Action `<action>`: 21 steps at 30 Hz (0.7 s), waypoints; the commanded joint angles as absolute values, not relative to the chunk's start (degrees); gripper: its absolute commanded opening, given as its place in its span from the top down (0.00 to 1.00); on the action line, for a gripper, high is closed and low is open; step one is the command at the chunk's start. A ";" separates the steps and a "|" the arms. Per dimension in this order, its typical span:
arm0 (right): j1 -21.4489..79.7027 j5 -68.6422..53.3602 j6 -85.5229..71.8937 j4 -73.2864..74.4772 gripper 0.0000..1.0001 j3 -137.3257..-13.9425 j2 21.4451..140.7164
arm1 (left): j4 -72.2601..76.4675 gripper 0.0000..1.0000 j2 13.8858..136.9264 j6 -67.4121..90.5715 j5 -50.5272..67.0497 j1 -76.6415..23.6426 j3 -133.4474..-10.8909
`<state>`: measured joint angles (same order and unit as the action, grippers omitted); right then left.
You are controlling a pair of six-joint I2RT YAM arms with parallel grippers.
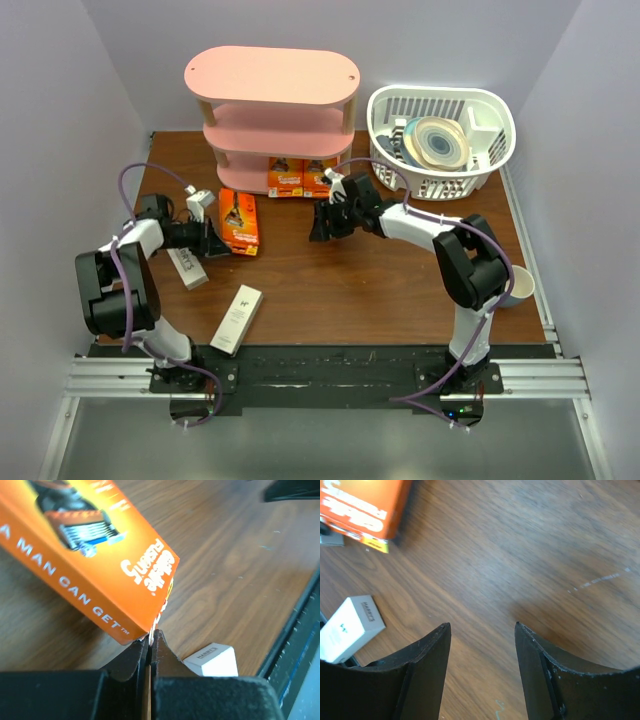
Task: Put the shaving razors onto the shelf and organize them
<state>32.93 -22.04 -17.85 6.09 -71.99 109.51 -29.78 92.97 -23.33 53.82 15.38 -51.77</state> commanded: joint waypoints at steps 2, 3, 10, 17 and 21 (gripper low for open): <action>32.43 -21.18 -15.03 7.82 0.42 -70.93 106.44 | -39.33 1.00 96.85 -39.61 69.33 16.88 -57.82; 32.43 -21.01 -14.86 8.08 0.42 -70.93 106.17 | -42.59 1.00 97.81 -47.03 71.43 16.88 -59.92; 32.52 -19.78 -12.13 10.10 0.41 -71.37 106.52 | -75.32 1.00 107.59 -82.60 76.99 18.19 -69.87; 32.43 -18.81 -7.48 14.50 0.40 -74.70 108.10 | -75.32 1.00 106.79 -84.99 76.64 19.33 -71.90; 32.43 -18.81 -6.77 15.20 0.40 -76.02 109.07 | -75.32 1.00 104.86 -86.57 75.94 20.30 -71.37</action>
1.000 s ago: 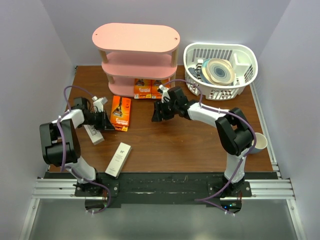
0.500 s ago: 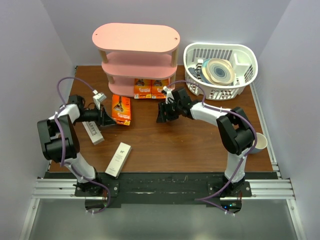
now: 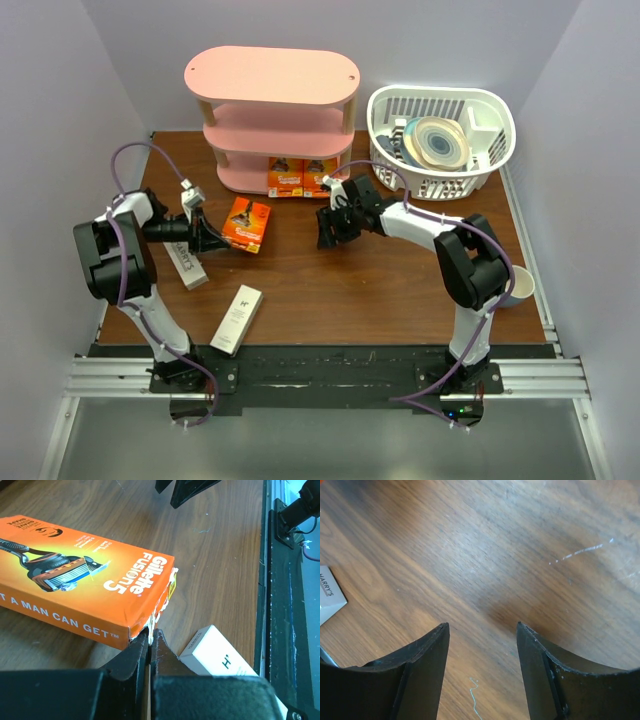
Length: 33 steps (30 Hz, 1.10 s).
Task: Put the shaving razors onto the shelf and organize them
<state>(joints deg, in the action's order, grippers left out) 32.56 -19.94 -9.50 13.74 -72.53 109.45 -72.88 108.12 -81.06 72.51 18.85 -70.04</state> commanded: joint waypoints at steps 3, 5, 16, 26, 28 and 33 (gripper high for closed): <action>32.52 -18.98 -6.59 15.90 0.40 -76.99 109.69 | -75.32 1.00 103.63 -86.49 76.38 21.35 -71.45; 32.43 -18.98 -6.24 16.08 0.40 -77.52 110.12 | -75.32 1.00 103.01 -86.40 77.25 22.23 -72.15; 32.52 -18.99 -6.50 14.85 0.39 -77.70 111.62 | -75.32 1.00 105.90 -84.46 82.44 22.76 -79.27; 32.43 -18.72 -6.24 14.85 0.39 -75.59 110.48 | -75.23 1.00 115.74 -82.45 84.82 20.13 -89.02; 32.43 -18.63 -6.15 14.68 0.39 -75.59 110.65 | -75.23 1.00 117.68 -82.18 84.90 19.60 -90.00; 32.43 -18.54 -6.07 14.50 0.39 -75.94 111.09 | -75.23 1.00 122.68 -80.78 85.08 19.16 -92.90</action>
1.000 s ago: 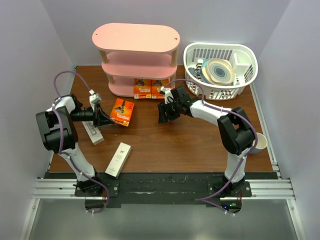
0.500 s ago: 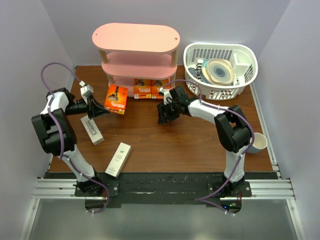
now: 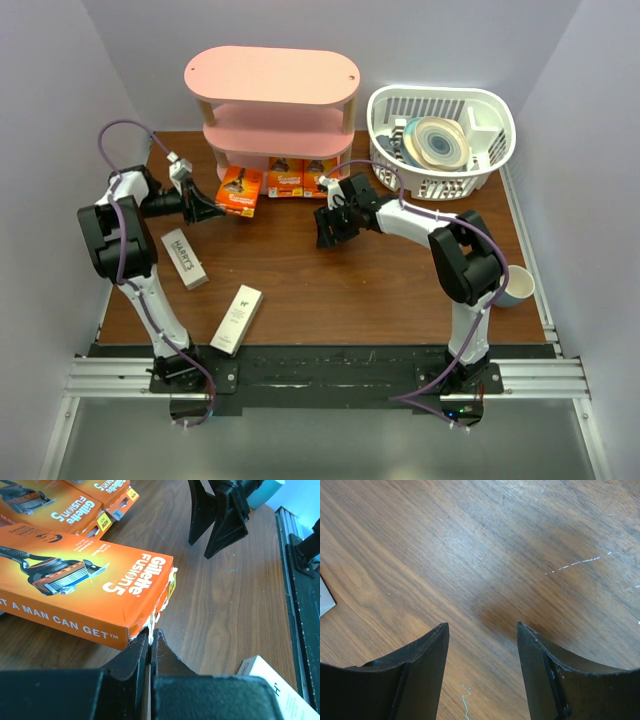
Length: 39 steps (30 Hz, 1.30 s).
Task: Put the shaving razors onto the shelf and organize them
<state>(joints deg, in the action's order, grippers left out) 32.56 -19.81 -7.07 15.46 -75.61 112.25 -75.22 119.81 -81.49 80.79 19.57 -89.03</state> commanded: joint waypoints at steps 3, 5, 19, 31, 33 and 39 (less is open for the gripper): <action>32.52 -18.46 -5.71 14.41 0.39 -76.02 111.27 | -75.23 1.00 125.76 -78.84 85.34 19.16 -94.74; 32.43 -18.37 -5.63 14.59 0.39 -76.03 111.36 | -75.23 1.00 127.87 -76.74 85.34 19.16 -96.15; 32.43 -18.46 -5.54 14.85 0.39 -76.29 111.97 | -69.72 1.00 134.74 -58.50 79.81 19.16 -100.73; 32.52 -18.98 -6.06 14.76 0.39 -77.25 113.38 | -30.50 1.00 127.97 -15.84 69.26 18.63 -90.79; 32.52 -18.98 -6.06 14.76 0.39 -77.26 113.55 | -29.71 1.00 128.67 -13.98 68.91 18.02 -92.36; 32.52 -18.90 -5.98 14.94 0.39 -76.73 113.29 | -26.73 1.00 130.52 -8.44 70.31 16.09 -95.18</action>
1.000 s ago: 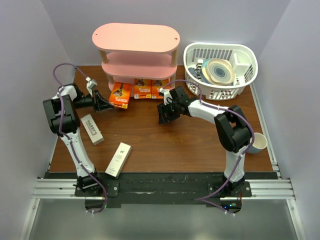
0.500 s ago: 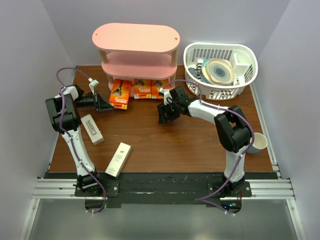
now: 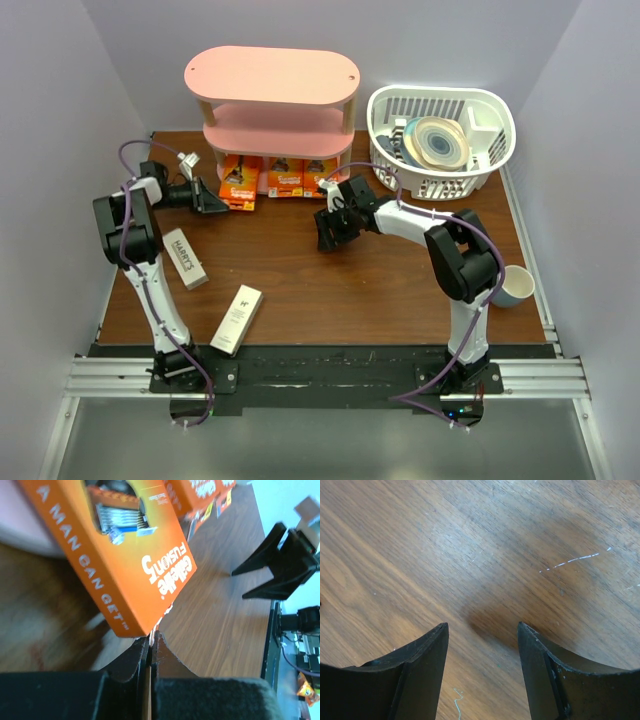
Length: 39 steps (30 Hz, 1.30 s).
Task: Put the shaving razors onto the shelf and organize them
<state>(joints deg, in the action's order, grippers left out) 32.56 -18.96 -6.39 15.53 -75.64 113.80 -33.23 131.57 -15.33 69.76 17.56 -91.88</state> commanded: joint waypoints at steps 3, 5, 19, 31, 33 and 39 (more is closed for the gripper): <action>32.52 -18.81 -5.89 15.12 0.39 -76.47 112.94 | -22.95 1.00 131.31 -3.79 71.19 15.38 -95.19; 32.43 -18.72 -5.71 15.03 0.39 -76.55 112.94 | -19.71 1.00 132.01 1.30 71.45 14.77 -95.10; 32.43 -18.90 -5.71 14.85 0.39 -76.99 113.38 | -18.19 1.00 136.66 5.10 73.83 13.45 -99.05; 32.43 -19.34 -6.24 14.59 0.39 -78.40 114.87 | -37.00 1.00 142.91 -8.61 72.60 13.45 -108.63; 32.52 -19.34 -6.33 14.59 0.39 -78.49 115.05 | -36.91 1.00 143.00 -8.44 72.51 13.36 -108.63; 32.52 -19.25 -6.33 14.50 0.39 -78.49 115.05 | -35.16 1.00 142.82 -5.89 72.60 13.10 -108.55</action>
<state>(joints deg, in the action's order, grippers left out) 32.56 -19.03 -6.42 15.38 -76.82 114.91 -34.33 141.99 -5.61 72.66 13.41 -107.02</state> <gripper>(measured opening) 0.611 0.039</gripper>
